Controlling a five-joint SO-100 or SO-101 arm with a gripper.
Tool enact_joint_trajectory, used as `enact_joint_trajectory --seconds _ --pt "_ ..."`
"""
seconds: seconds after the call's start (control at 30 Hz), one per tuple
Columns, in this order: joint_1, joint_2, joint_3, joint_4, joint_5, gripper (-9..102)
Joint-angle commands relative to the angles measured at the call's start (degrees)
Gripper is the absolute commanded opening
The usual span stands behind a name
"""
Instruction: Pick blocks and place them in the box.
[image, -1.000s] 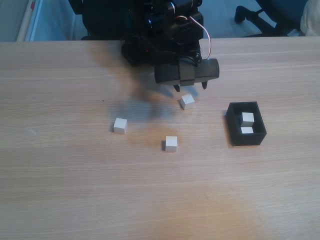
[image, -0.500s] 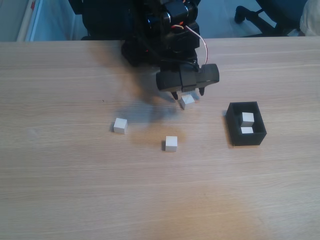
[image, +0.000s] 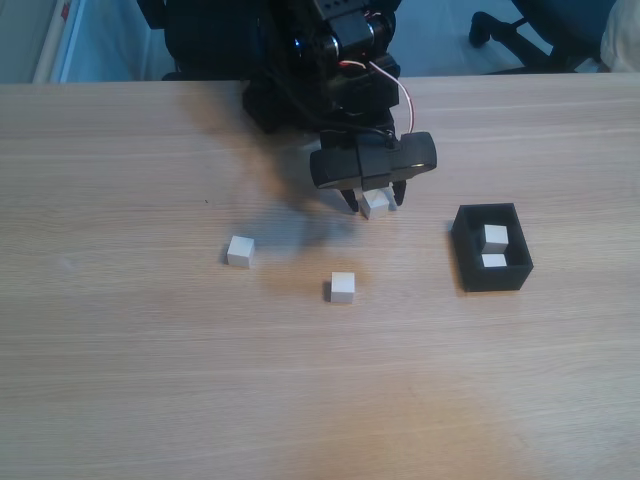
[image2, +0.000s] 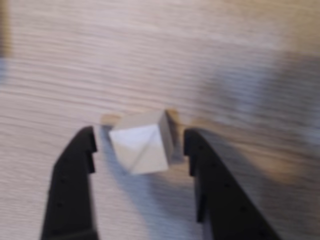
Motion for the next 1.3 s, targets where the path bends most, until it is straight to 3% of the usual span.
enact_joint_trajectory --seconds 0.0,0.3,0.5,0.63,1.1,1.27 --pt "0.4 -0.4 0.1 -1.4 0.4 17" --pt "0.6 -3.3 1.6 -6.0 3.0 11" --pt "2.2 -4.7 1.0 -8.3 5.8 0" --pt "2.5 -5.7 -1.5 -8.3 4.8 0" --pt "-5.7 -26.5 -42.6 5.4 15.1 0" --pt "-8.6 -32.1 -50.3 7.1 16.3 0"
